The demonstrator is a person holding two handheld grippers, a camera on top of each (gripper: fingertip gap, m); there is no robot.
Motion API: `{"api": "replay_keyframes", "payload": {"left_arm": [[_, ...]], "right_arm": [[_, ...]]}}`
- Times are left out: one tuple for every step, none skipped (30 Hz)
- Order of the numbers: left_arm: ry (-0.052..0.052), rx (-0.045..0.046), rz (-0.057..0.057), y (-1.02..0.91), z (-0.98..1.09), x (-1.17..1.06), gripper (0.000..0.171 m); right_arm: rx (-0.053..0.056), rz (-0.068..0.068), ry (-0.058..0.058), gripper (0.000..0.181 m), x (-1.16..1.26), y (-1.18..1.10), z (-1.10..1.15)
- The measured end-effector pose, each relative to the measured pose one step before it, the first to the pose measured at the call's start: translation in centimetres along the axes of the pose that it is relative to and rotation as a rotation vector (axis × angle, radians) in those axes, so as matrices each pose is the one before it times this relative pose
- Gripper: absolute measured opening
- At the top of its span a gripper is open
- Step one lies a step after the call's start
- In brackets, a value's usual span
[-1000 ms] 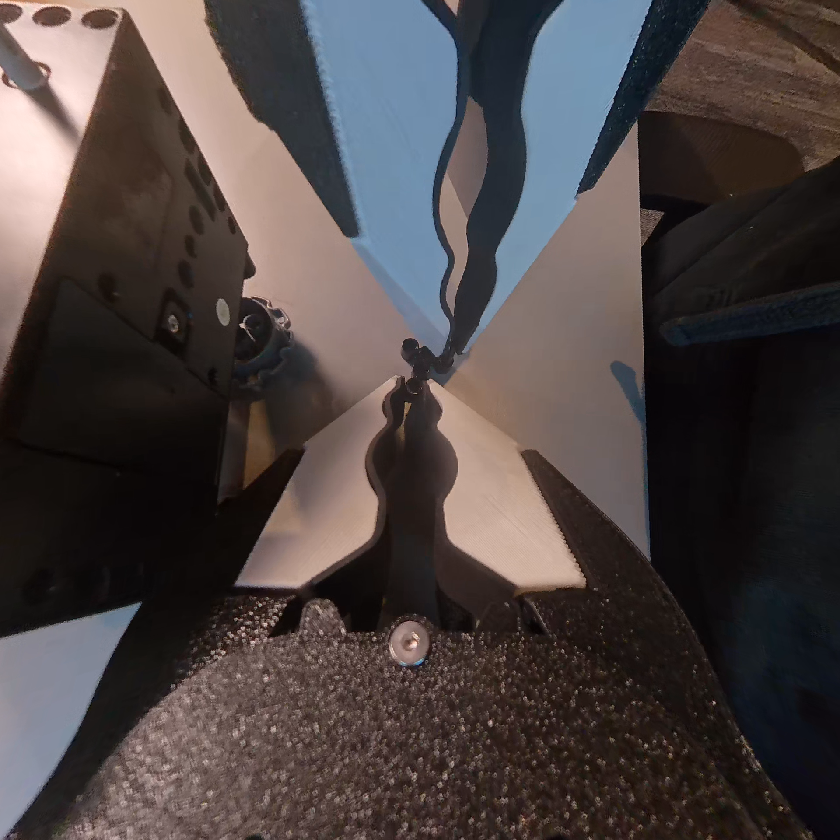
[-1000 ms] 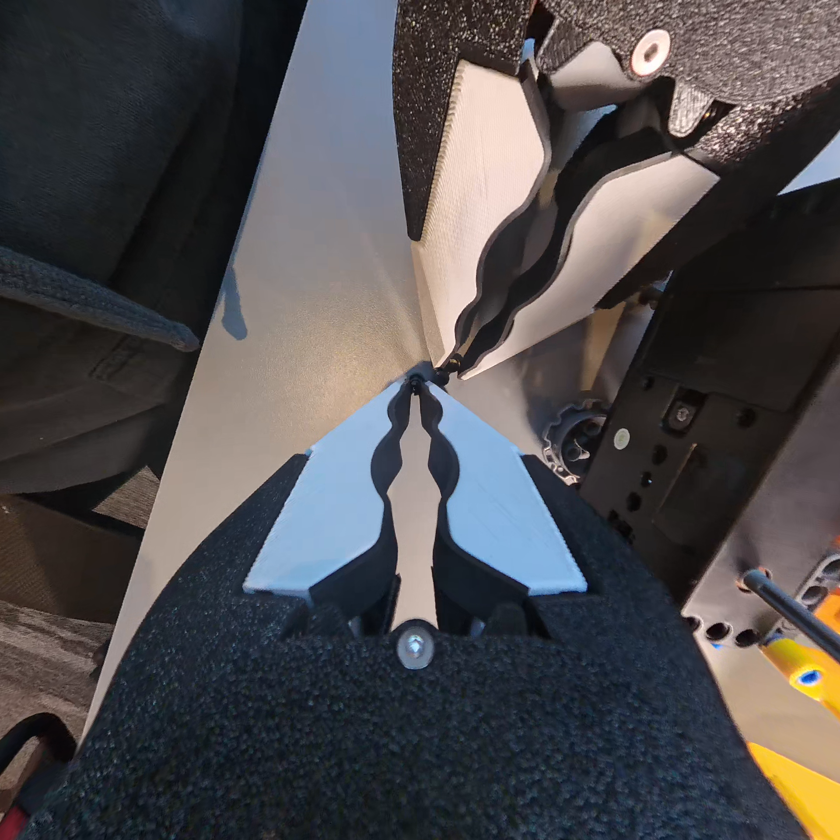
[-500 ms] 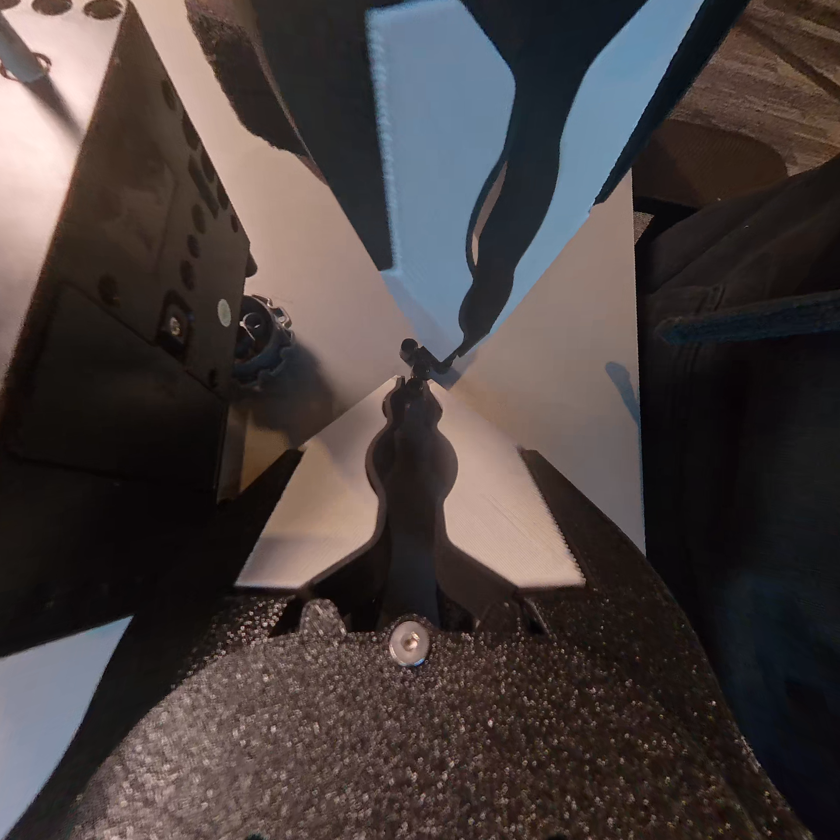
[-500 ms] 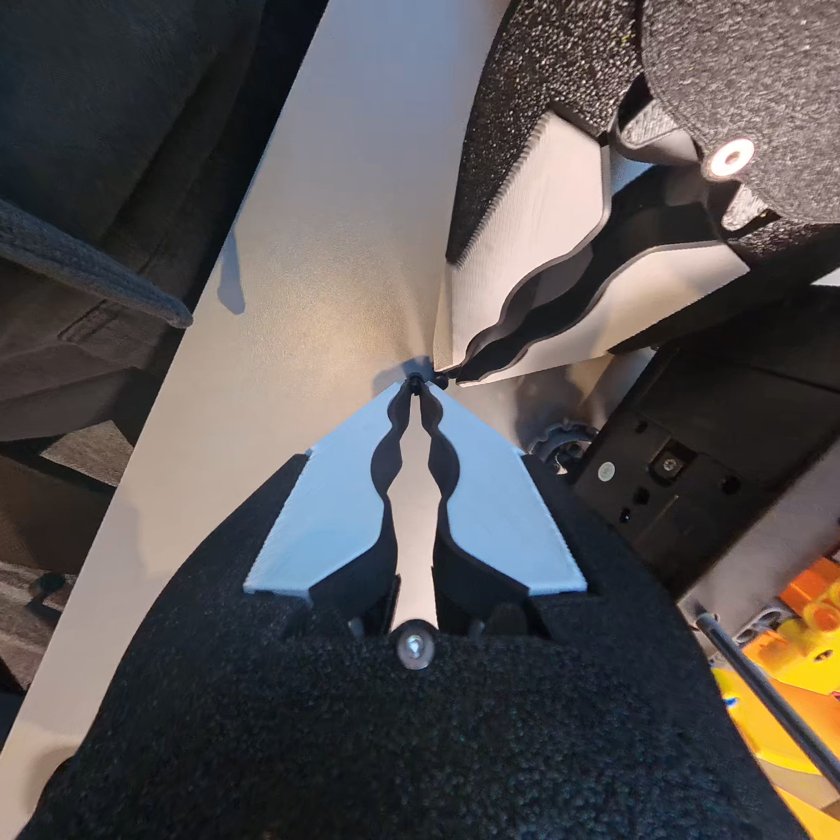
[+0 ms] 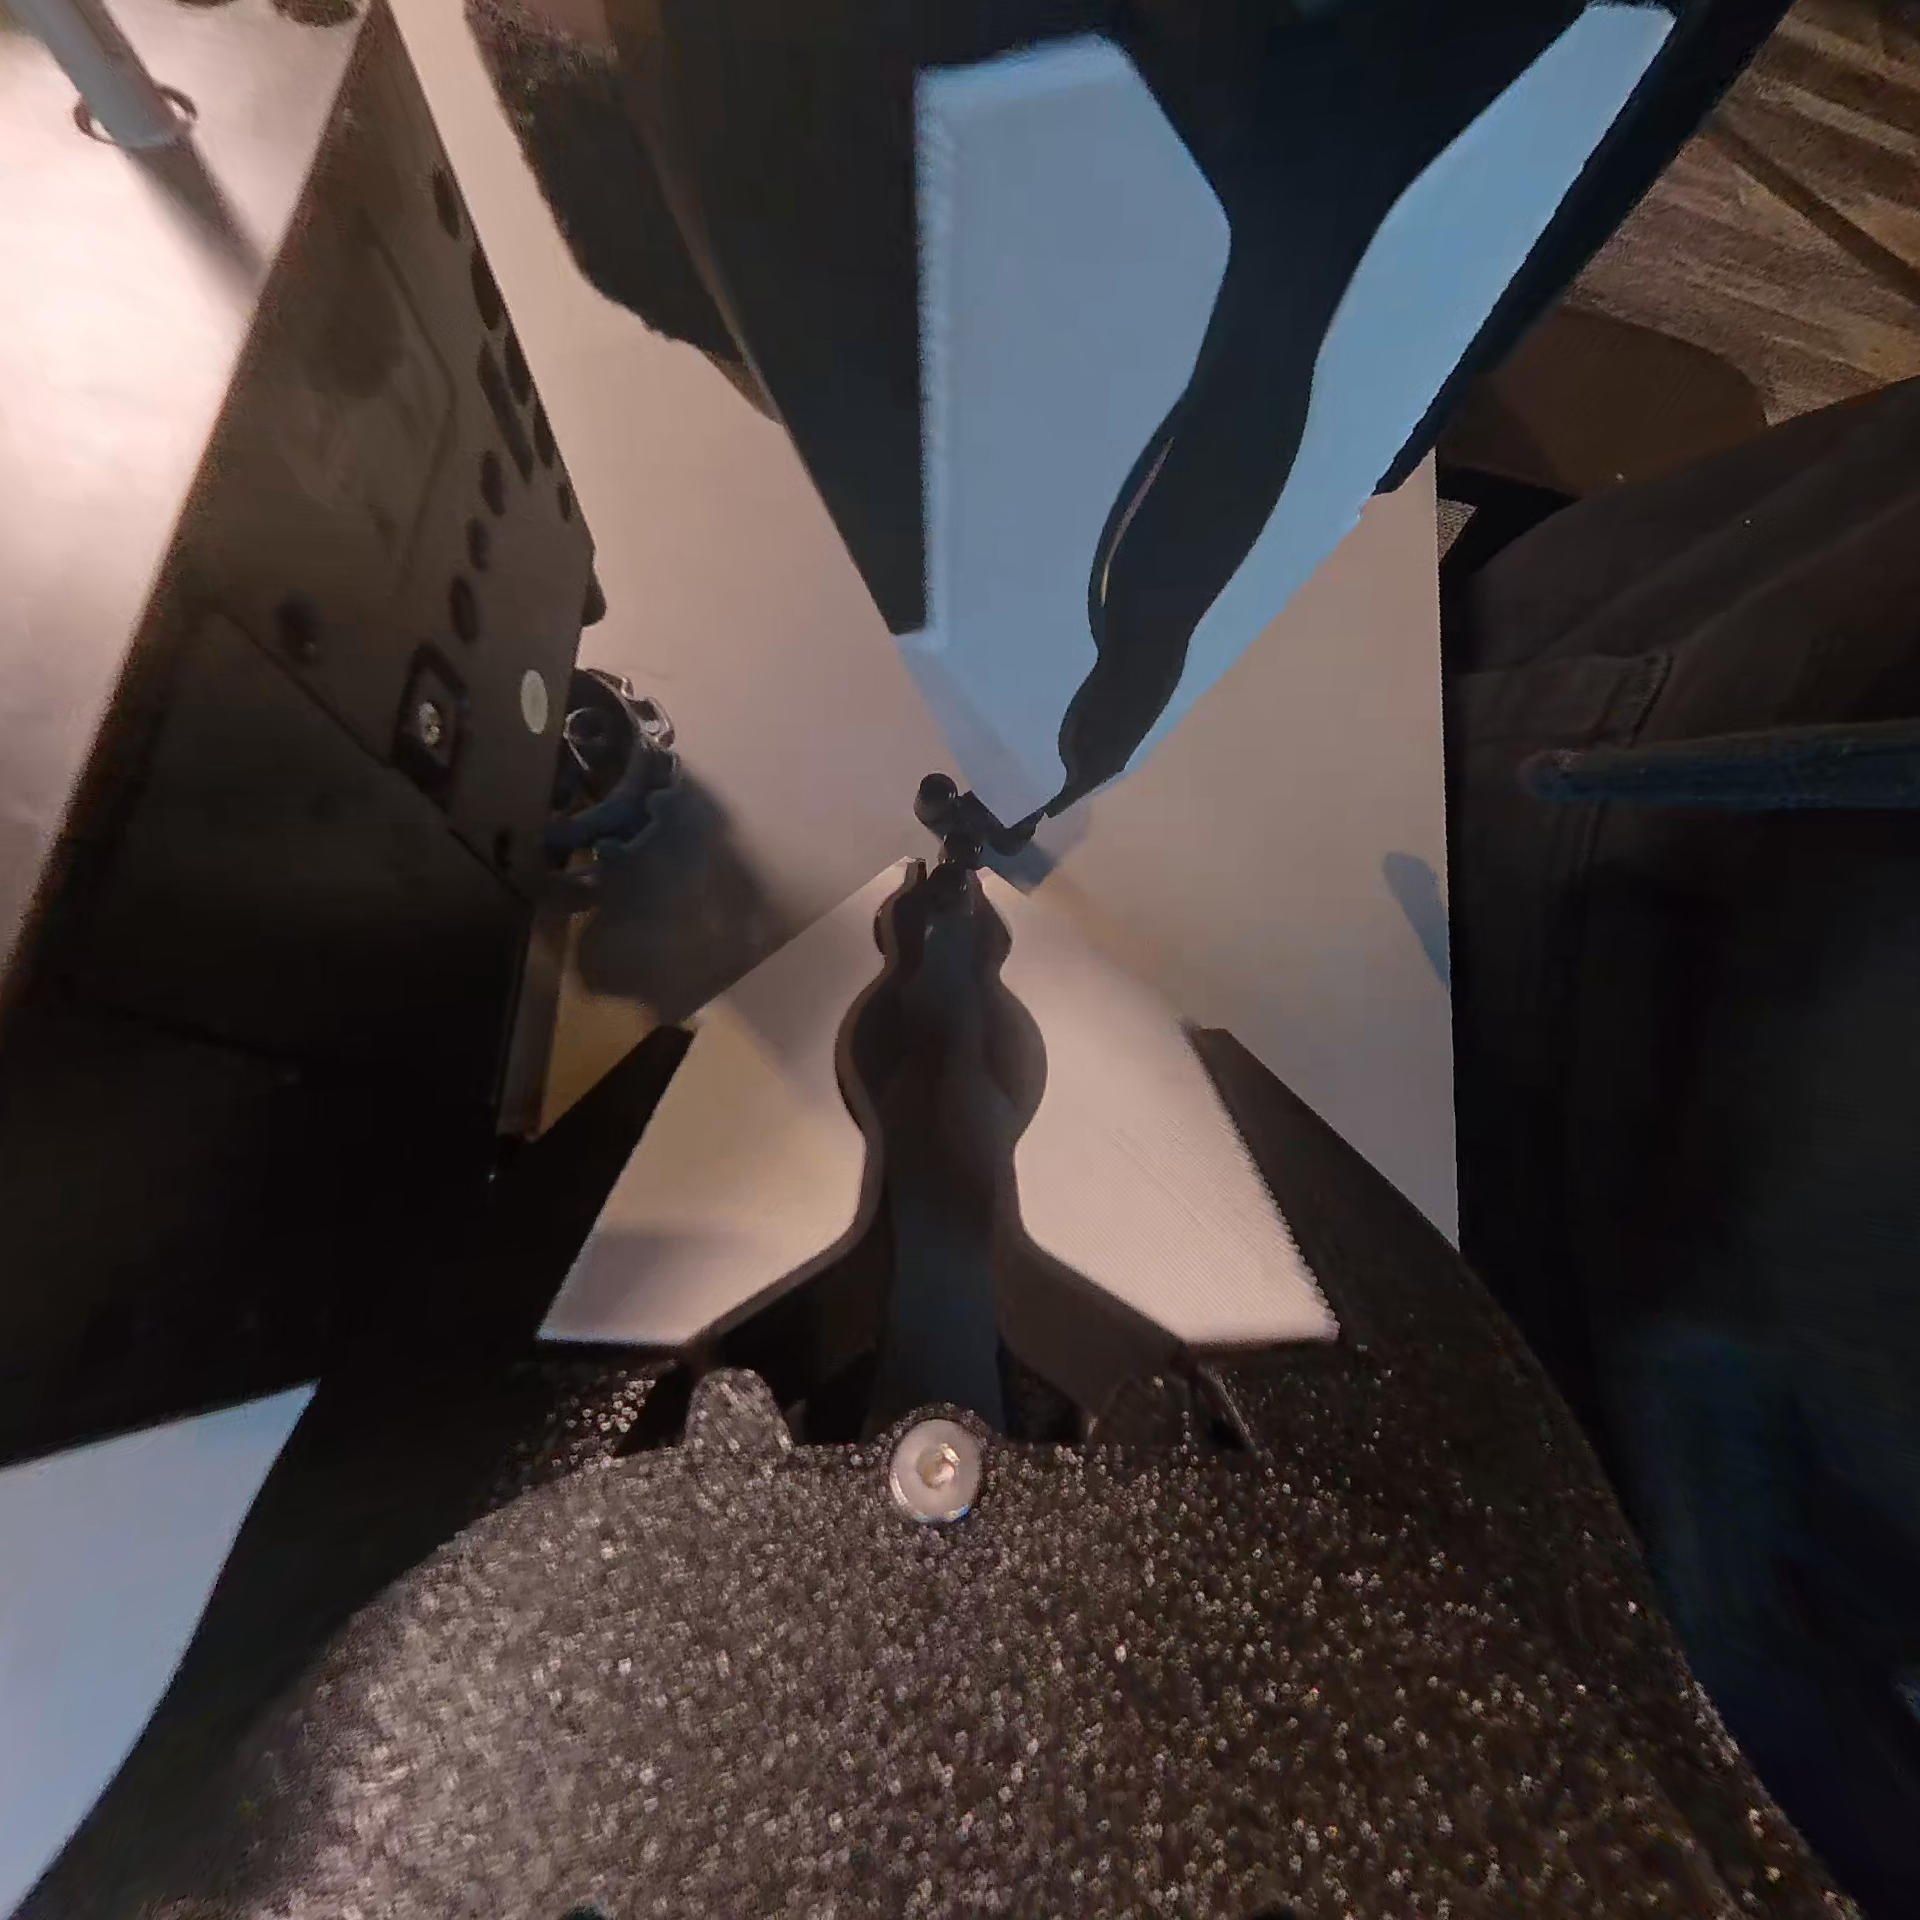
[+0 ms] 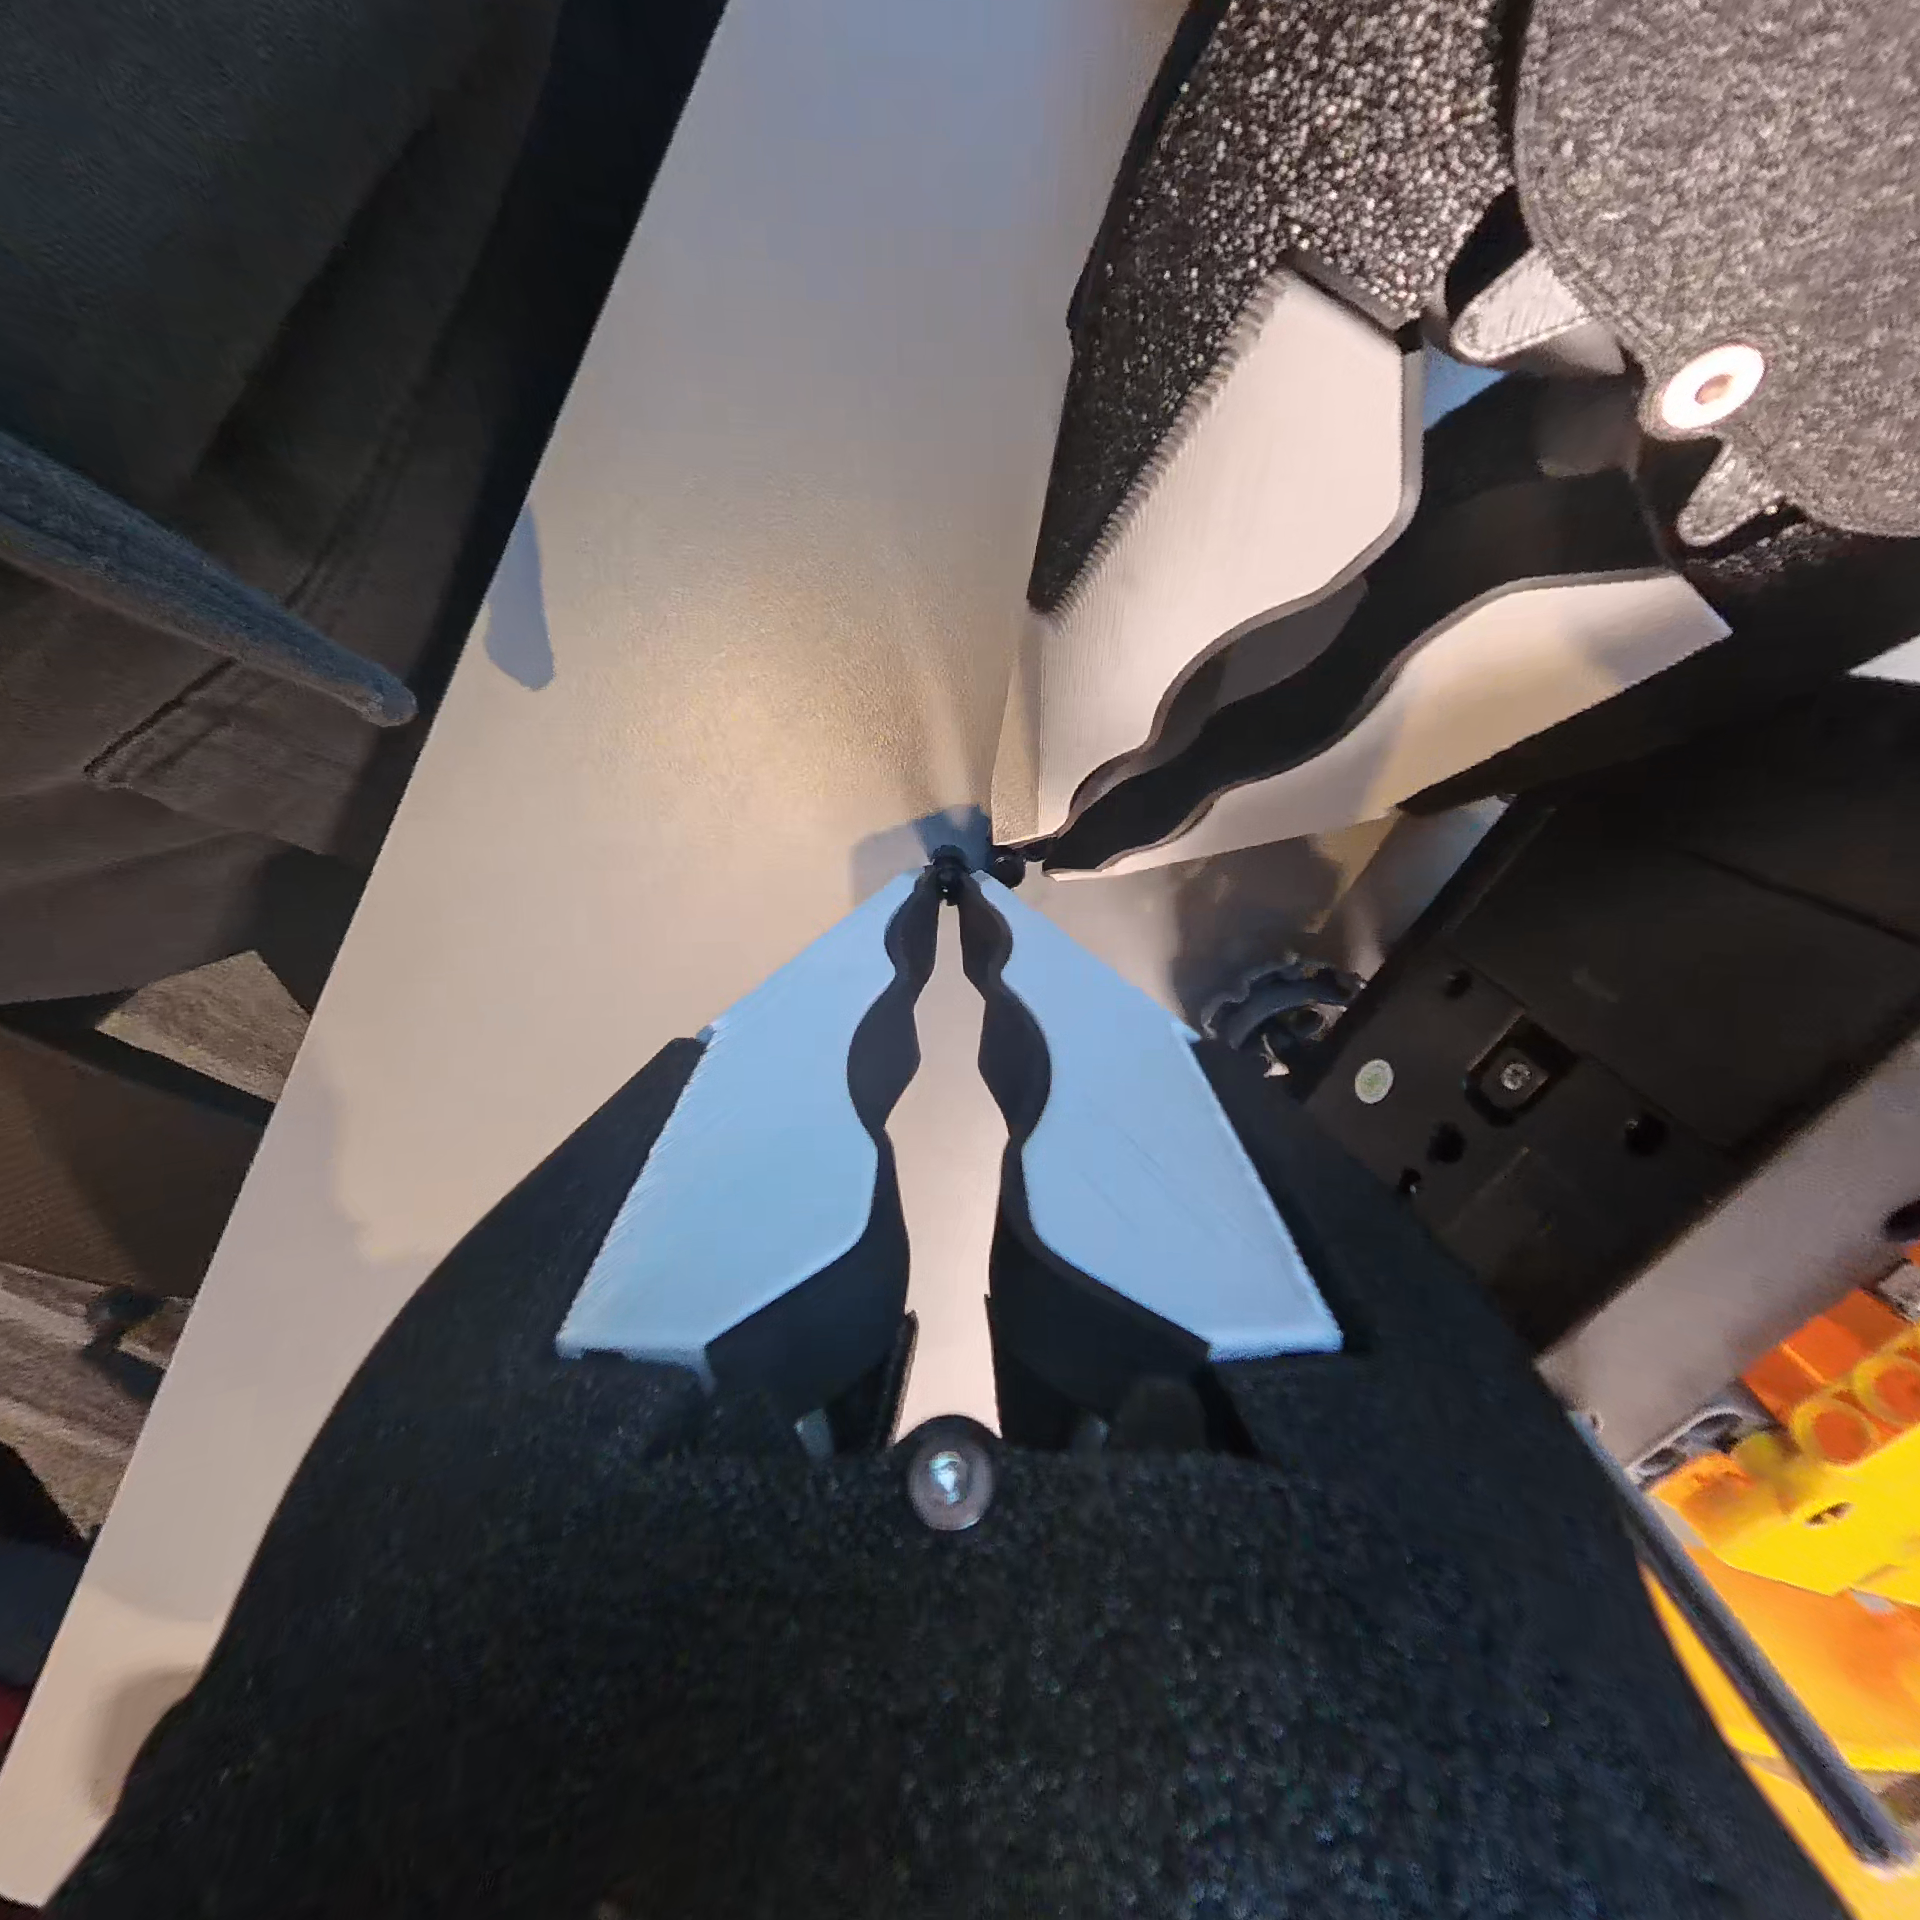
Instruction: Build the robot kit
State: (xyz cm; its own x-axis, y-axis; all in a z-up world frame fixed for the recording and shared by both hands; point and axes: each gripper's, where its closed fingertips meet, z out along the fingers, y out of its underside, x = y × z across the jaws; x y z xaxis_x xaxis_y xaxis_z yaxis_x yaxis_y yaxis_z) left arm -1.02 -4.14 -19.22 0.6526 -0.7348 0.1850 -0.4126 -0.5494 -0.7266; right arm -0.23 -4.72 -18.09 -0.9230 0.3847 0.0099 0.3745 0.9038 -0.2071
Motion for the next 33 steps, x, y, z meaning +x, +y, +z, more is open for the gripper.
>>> {"api": "replay_keyframes", "payload": {"left_arm": [[0.0000, 0.00007, 0.0006, 0.025, -0.022, 0.018, 0.004], [0.0015, -0.00001, -0.0008, 0.022, -0.029, 0.007, 0.004], [0.0013, -0.00040, -0.0007, 0.021, -0.009, 0.008, 0.004], [-0.0011, -0.00084, 0.0014, 0.001, 0.016, 0.008, 0.004], [-0.0023, 0.00014, 0.0004, -0.011, 0.005, 0.002, 0.004], [-0.0011, 0.00049, -0.0006, 0.008, -0.011, -0.002, 0.004], [-0.0013, 0.00023, 0.0000, 0.005, -0.019, -0.008, 0.004], [0.0003, 0.00014, -0.0011, 0.016, -0.022, -0.001, 0.004], [0.0015, 0.00010, -0.0018, 0.011, -0.018, 0.014, 0.004], [0.0014, -0.00001, -0.0016, 0.009, -0.005, -0.005, 0.004], [0.0000, -0.00008, -0.0003, 0.000, -0.003, -0.012, 0.004], [-0.0012, -0.00009, 0.0019, 0.002, -0.006, 0.006, 0.004], [-0.0016, -0.00011, 0.0027, 0.008, -0.011, 0.003, 0.004], [-0.0016, 0.00006, 0.0014, 0.007, 0.001, 0.003, 0.004], [-0.0002, 0.00011, -0.0005, 0.000, -0.019, -0.010, 0.004], [0.0005, 0.00018, -0.0013, 0.004, -0.014, -0.011, 0.004], [0.0011, -0.00005, -0.0011, 0.003, -0.009, 0.003, 0.004], [0.0009, 0.00003, -0.0007, 0.002, -0.008, -0.003, 0.004], [0.0006, 0.00000, -0.0004, 0.004, -0.006, 0.004, 0.004], [0.0004, -0.00004, -0.0003, 0.005, -0.007, 0.000, 0.004], [-0.0008, -0.00001, 0.0007, 0.004, -0.015, 0.000, 0.004], [-0.0017, 0.00001, 0.0011, 0.007, -0.002, -0.011, 0.004], [-0.0016, 0.00009, 0.0006, 0.004, -0.012, 0.004, 0.004], [-0.0021, 0.00027, -0.0003, 0.003, 0.000, -0.006, 0.004], [-0.0033, 0.00058, -0.0016, -0.007, -0.002, 0.001, 0.005], [-0.0041, 0.00082, -0.0021, -0.005, -0.005, 0.002, 0.005], [-0.0045, 0.00089, -0.0022, -0.006, -0.004, -0.003, 0.005], [-0.0049, 0.00107, -0.0034, -0.004, -0.010, -0.007, 0.005], [-0.0062, 0.00138, -0.0047, -0.011, 0.001, 0.004, 0.005], [-0.0083, 0.00157, -0.0044, -0.012, -0.006, 0.009, 0.005], [-0.0096, 0.00177, -0.0038, -0.011, -0.001, 0.015, 0.005], [-0.0069, 0.00288, -0.0047, -0.049, 0.032, 0.066, 0.005], [-0.0024, 0.00359, -0.0037, -0.113, 0.073, 0.145, 0.005]], "right_arm": [[0.0074, 0.0103, 0.0054, 0.003, 0.002, -0.015, -0.008], [0.0050, 0.0120, 0.0038, 0.003, -0.024, -0.013, 0.002], [0.0042, 0.0112, -0.0052, 0.004, -0.069, -0.080, 0.004], [0.0047, 0.0075, -0.0122, 0.003, -0.056, -0.113, 0.023], [0.0003, 0.0005, -0.0100, 0.003, 0.032, -0.028, 0.016], [-0.0016, -0.0007, -0.0036, 0.004, 0.041, -0.026, 0.009], [-0.0053, -0.0010, 0.0028, 0.004, 0.031, 0.024, 0.005], [-0.0075, -0.0080, 0.0084, 0.004, 0.016, 0.056, 0.001], [-0.0075, -0.0072, 0.0080, 0.004, -0.004, 0.034, -0.006], [-0.0063, -0.0062, 0.0039, 0.004, -0.018, -0.020, -0.012], [-0.0038, -0.0023, -0.0044, 0.003, -0.022, -0.062, 0.007], [-0.0031, 0.0026, -0.0107, 0.003, -0.023, -0.051, -0.003], [0.0018, 0.0037, -0.0132, 0.003, 0.005, -0.031, 0.021], [0.0009, 0.0064, -0.0104, 0.003, 0.030, -0.009, 0.010], [-0.0034, 0.0053, -0.0013, 0.003, 0.033, -0.019, 0.007], [-0.0092, -0.0035, 0.0116, 0.004, 0.033, -0.011, 0.007], [-0.0105, -0.0049, 0.0130, 0.004, 0.017, 0.029, 0.001], [-0.0066, 0.0072, 0.0085, 0.004, 0.009, 0.039, 0.004], [-0.0035, 0.0136, 0.0054, 0.003, -0.002, 0.046, 0.006], [-0.0004, 0.0125, 0.0049, 0.003, 0.008, 0.016, 0.006], [0.0025, 0.0079, 0.0055, 0.003, -0.010, -0.010, 0.003], [0.0031, 0.0158, 0.0012, 0.003, 0.005, -0.028, 0.009], [0.0010, 0.0230, 0.0001, 0.003, 0.005, -0.046, 0.003], [0.0023, 0.0297, 0.0022, 0.003, 0.006, -0.035, 0.007], [0.0041, 0.0348, 0.0086, 0.003, 0.002, -0.010, 0.000], [0.0072, 0.0306, 0.0170, 0.003, 0.009, -0.004, -0.008], [0.0078, 0.0495, 0.0185, 0.003, 0.003, 0.025, -0.010], [0.0117, 0.0552, 0.0192, 0.003, -0.001, -0.002, -0.009], [0.0158, 0.0488, 0.0208, 0.003, 0.013, 0.035, -0.025], [0.0164, 0.0538, 0.0185, 0.003, 0.024, 0.059, -0.019], [0.0174, 0.0410, 0.0217, 0.003, 0.058, 0.107, -0.017], [0.0217, 0.0409, 0.0168, 0.003, 0.024, 0.119, -0.055], [0.0161, 0.0474, 0.0039, 0.003, -0.030, 0.216, -0.100]]}}
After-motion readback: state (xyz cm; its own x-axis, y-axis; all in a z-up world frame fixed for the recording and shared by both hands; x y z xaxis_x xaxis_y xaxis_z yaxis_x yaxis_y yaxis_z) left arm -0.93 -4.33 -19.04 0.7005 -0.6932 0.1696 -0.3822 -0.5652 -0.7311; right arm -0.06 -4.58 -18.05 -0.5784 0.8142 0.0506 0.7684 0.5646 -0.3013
